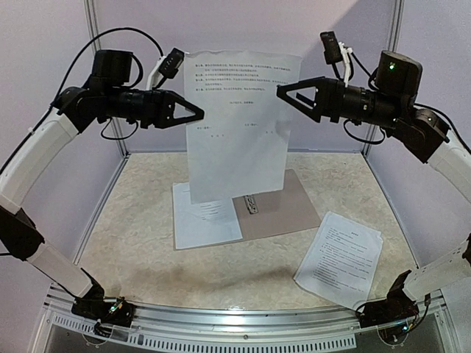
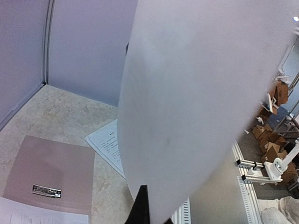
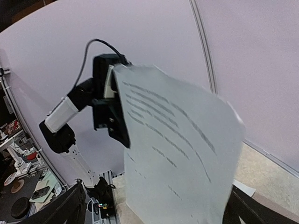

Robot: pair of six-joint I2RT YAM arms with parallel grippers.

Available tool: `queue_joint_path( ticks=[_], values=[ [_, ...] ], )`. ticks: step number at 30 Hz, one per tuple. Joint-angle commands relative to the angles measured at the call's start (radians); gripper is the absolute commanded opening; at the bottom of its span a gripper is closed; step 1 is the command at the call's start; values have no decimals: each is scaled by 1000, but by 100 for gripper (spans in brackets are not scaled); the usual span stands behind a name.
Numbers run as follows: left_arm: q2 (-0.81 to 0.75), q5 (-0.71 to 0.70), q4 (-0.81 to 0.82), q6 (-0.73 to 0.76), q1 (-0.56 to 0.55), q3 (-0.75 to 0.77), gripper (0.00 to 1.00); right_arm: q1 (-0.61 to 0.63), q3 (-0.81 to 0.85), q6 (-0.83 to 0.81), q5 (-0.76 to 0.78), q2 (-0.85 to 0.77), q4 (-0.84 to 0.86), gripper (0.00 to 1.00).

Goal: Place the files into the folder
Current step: Pass from the right arm to the left, then pass from the left arm to the right

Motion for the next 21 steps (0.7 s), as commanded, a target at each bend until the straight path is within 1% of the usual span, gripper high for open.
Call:
queue_joint_path(
  ticks=[1,4,6,12,13,15,18,21],
  values=[
    [-22,-42,-123,78,3,85,0,6,-104,-41,65,-1,-23,99],
    [-21,-45,-166,124,3,121,0,7,-179,-42,77,-4,41,99],
    [-21,-39,-175,128,3,126,0,7,-212,-49,73,-8,86,99],
    [-18,-39,-185,134,3,132,0,7,-200,-67,20,28,133,99],
    [-16,-39,-184,130,3,132,0,6,-199,-66,4,35,150,96],
    [-12,-41,-181,128,3,132,0,7,-198,-57,-44,50,184,86],
    [-4,-53,-178,128,3,134,0,7,-189,-23,-131,82,208,64],
    [3,-61,-171,126,3,139,0,6,-169,4,-174,122,208,44]
  ],
)
